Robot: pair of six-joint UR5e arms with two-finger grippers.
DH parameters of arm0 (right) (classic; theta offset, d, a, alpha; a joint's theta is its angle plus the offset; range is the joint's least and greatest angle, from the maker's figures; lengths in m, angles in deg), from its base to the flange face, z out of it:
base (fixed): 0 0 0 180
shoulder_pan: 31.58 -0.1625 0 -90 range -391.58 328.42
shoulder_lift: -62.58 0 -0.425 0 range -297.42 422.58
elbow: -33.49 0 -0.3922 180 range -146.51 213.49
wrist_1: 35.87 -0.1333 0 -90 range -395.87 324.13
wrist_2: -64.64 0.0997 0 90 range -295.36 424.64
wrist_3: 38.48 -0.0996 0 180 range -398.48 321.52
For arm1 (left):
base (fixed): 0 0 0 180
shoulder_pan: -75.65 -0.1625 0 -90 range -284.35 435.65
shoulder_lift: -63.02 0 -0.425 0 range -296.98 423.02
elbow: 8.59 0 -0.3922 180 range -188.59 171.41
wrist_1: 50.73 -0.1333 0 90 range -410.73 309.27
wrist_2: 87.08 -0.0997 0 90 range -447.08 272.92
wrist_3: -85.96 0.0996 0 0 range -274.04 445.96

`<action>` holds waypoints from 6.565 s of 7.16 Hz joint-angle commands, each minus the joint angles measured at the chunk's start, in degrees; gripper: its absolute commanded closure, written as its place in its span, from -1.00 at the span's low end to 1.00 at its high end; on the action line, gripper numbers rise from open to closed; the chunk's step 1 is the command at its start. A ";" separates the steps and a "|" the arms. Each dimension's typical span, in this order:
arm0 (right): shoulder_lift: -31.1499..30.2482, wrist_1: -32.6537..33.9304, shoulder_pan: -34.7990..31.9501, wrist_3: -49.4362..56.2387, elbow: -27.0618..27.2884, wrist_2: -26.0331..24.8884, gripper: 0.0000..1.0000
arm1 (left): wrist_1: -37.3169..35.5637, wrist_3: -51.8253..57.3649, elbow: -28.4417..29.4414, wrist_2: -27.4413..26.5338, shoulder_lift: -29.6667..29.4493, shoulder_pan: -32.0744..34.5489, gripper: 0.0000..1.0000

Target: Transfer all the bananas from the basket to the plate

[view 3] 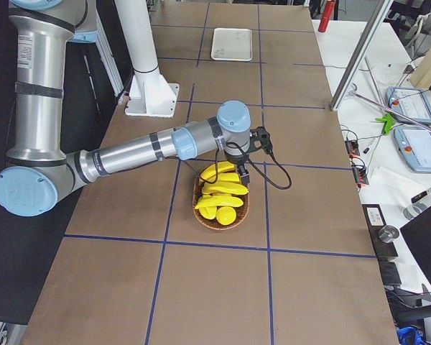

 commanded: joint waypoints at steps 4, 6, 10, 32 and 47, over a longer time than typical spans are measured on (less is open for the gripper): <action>-7.03 -14.95 22.71 -18.19 6.26 -13.42 -0.99 | 4.55 -0.27 1.10 -0.03 0.35 0.00 -1.00; -8.12 -18.08 27.83 -18.36 3.82 -16.08 -0.99 | 4.63 -0.10 1.54 0.06 0.35 0.00 -1.00; -8.12 -19.32 29.87 -18.19 1.07 -18.63 -0.80 | 4.99 -0.27 1.54 0.06 0.35 0.00 -1.00; 24.55 -19.58 37.31 -73.95 1.51 -23.33 0.97 | 37.17 -36.11 0.39 -0.38 -4.73 -13.15 -0.98; 31.26 -33.38 52.46 -76.37 -3.32 -37.44 0.99 | 61.85 -113.74 -1.36 -21.19 -39.47 -57.30 -0.98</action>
